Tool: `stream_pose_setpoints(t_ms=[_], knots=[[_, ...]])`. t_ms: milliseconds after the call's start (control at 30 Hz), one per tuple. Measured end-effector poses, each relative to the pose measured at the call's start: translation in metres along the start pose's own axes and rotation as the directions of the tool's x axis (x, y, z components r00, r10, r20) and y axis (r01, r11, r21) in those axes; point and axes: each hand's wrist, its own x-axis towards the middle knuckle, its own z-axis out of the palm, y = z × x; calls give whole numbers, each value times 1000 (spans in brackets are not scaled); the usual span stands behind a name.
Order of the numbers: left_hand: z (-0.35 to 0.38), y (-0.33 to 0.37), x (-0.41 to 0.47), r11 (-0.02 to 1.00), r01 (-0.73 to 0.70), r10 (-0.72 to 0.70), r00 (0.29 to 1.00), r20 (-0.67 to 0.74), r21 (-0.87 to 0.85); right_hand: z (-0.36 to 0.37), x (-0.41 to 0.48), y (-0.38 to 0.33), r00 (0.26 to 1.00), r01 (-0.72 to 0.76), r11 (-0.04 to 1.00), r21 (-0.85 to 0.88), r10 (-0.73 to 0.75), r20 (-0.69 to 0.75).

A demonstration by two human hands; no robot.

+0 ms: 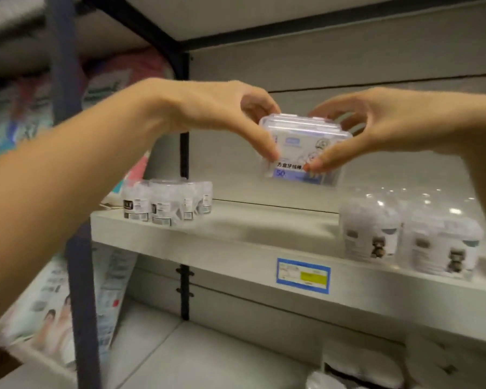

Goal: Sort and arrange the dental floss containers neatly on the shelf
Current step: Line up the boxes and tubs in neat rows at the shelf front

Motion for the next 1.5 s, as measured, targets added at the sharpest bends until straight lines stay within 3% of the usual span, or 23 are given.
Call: stream_pose_setpoints(t_ms=[233,600,900,1100,1300,1400,1467,1500], knots=[[-15,-102,-15,999,37,-36,996,80,-15,60,74,-41,995,-57,997,-47,61,75],[8,-165,4,979,3,-52,971,233,202,126,123,-34,969,-190,973,-130,207,131],[21,-188,32,871,-193,-28,899,438,451,156,130,-28,901,-371,928,-37,369,227],[18,-179,38,914,-193,-2,877,480,357,151,129,-33,865,-406,913,-34,396,308],[13,-177,35,936,-128,-67,849,525,327,153,118,-31,875,-406,913,-20,396,278],[4,-160,32,954,-169,69,928,365,249,137,96,-38,949,-302,952,-55,305,78],[4,-140,34,941,-277,267,961,78,195,123,74,-45,977,-191,973,-128,175,-123],[7,-128,36,932,-341,351,934,-69,124,115,61,-46,972,-151,976,-155,118,-203]])
